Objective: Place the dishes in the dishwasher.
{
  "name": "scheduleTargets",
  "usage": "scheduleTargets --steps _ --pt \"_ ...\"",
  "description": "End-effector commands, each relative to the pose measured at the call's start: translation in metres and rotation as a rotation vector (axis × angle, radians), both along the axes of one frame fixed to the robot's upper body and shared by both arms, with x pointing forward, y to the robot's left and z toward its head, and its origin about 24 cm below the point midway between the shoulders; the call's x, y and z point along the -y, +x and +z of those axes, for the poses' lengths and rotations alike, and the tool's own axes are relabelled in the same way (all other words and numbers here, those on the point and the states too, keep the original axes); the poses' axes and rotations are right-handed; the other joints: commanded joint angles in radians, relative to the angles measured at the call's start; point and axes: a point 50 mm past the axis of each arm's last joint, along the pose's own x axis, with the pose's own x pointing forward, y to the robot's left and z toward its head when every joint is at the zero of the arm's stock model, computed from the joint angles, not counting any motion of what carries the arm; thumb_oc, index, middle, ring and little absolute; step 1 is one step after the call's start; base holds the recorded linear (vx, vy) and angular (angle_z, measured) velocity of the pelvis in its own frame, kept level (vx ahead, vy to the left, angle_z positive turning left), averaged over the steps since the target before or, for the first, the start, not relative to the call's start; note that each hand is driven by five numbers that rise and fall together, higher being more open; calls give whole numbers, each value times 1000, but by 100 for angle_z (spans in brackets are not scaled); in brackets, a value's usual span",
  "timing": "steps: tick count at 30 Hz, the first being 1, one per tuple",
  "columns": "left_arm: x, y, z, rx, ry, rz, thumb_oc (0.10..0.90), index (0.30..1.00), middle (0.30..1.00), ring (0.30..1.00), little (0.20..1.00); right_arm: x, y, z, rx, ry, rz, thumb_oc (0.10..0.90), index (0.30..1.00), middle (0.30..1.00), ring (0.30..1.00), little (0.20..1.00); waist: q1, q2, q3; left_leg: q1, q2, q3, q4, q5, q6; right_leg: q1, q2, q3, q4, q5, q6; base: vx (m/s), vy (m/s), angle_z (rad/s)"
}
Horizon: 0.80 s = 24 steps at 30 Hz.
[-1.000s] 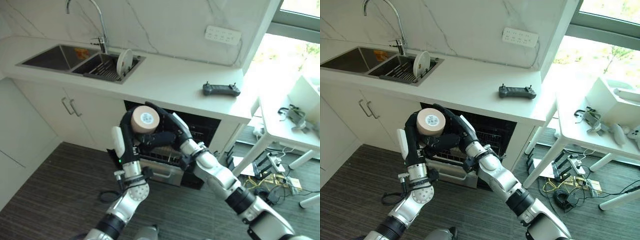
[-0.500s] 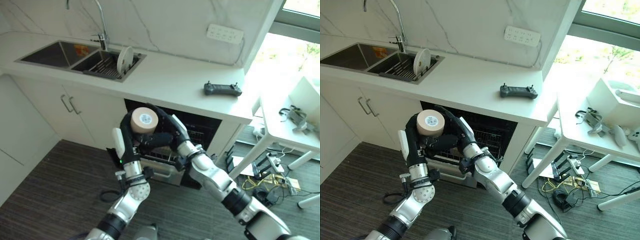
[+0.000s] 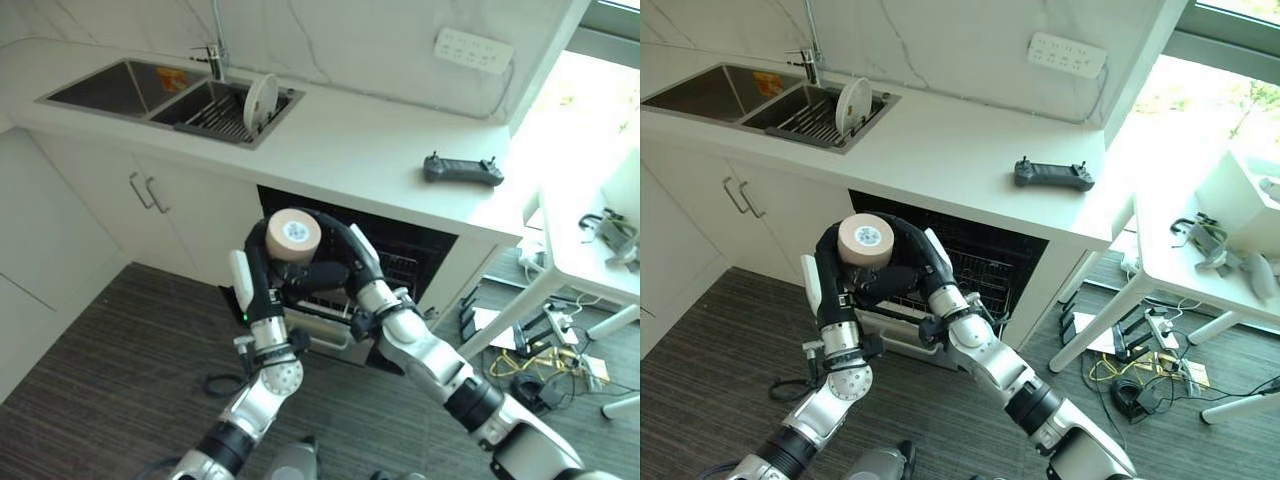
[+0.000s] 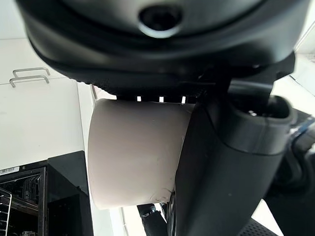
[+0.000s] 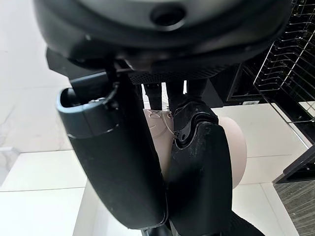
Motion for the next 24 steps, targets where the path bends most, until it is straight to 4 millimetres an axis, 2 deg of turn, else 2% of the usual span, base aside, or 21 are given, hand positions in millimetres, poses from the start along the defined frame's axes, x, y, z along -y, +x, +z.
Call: scheduleTargets --steps 1,4,8,13,18,24 --pt "71 -15 67 353 -31 -449 800 900 900 900 900 -19 9 84 280 262 -6 400 300 300 300 300 3 16 -57 83 32 8 28 -222 -24 55 -27 40 -48 -94 58 32 3 2" --pt "76 -18 66 345 -24 -498 800 900 900 900 900 -11 11 87 288 322 -74 400 300 300 300 300 1 20 -57 81 31 5 28 -220 -23 57 -27 38 -48 -94 56 28 1 4" --pt "80 -22 61 320 -8 -551 800 900 900 900 900 11 16 94 285 472 -208 400 300 300 300 300 -6 30 -55 79 35 10 28 -220 -23 57 -28 35 -48 -95 54 34 -3 5" --pt "79 -24 56 285 20 -580 800 900 900 900 900 35 16 100 346 567 -333 400 300 300 300 300 -16 45 -49 80 39 16 28 -218 -23 59 -27 35 -48 -98 51 16 -1 5" --pt "76 -27 50 266 58 -580 800 900 900 900 900 52 15 105 420 560 -403 400 300 300 300 300 -25 58 -46 87 37 17 28 -218 -21 65 -23 42 -48 -102 45 8 -1 1" --pt "56 -22 43 211 106 -514 800 900 900 900 900 76 16 101 463 484 -471 400 300 300 300 300 -34 69 -50 92 36 17 28 -216 -19 69 -17 49 -48 -105 41 6 -4 -2"
